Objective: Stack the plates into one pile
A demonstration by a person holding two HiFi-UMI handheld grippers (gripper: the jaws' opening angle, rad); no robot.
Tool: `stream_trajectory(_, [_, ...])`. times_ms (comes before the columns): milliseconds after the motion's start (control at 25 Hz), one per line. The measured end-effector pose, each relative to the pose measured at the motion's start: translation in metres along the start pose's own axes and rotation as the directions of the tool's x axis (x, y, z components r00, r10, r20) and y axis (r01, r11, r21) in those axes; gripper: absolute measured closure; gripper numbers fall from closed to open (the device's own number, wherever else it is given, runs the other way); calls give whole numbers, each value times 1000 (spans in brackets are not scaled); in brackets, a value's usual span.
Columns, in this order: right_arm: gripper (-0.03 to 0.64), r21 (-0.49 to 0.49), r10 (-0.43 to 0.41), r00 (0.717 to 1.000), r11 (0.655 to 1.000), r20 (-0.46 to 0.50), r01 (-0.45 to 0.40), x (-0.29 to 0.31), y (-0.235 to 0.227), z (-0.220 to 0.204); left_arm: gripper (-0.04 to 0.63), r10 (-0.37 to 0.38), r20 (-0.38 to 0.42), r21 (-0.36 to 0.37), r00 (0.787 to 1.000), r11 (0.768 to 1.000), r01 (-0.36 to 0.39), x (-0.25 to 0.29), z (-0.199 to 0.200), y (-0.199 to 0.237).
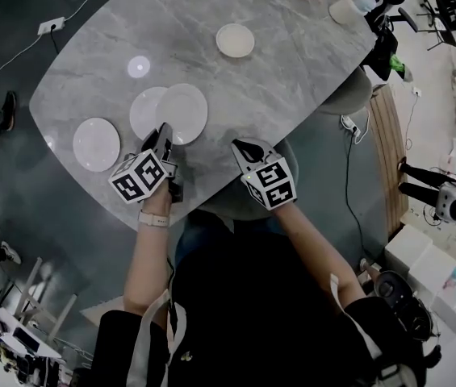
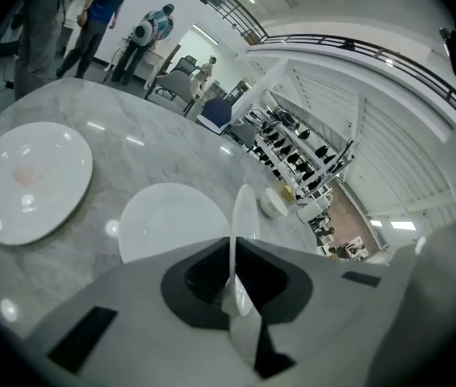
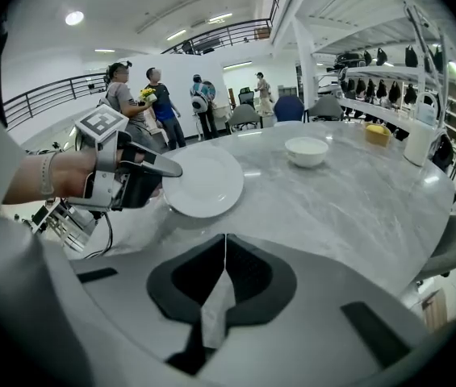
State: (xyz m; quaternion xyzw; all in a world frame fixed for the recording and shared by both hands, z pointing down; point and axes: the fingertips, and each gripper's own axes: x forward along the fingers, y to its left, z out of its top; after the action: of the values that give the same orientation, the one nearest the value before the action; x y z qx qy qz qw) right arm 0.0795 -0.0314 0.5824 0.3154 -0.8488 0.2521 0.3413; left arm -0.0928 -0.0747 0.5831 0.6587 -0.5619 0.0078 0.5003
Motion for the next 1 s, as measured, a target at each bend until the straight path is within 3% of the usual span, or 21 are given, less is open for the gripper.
stream_trajectory(480, [600,16,-25,1000,1000,-13,26,7,28,0,571,18,46,-106,999,994,-13,-17,17,49])
stream_trajectory(720, [600,20,-35,999,999,-14,35,10,42,0,556,54,23,-66,998,996,-52,-20,15,64])
stream_trajectory(1000, [600,18,-43,999,999,-11,43,10,50,2,370,94,-29,33,995,995,-93,-21,8,71])
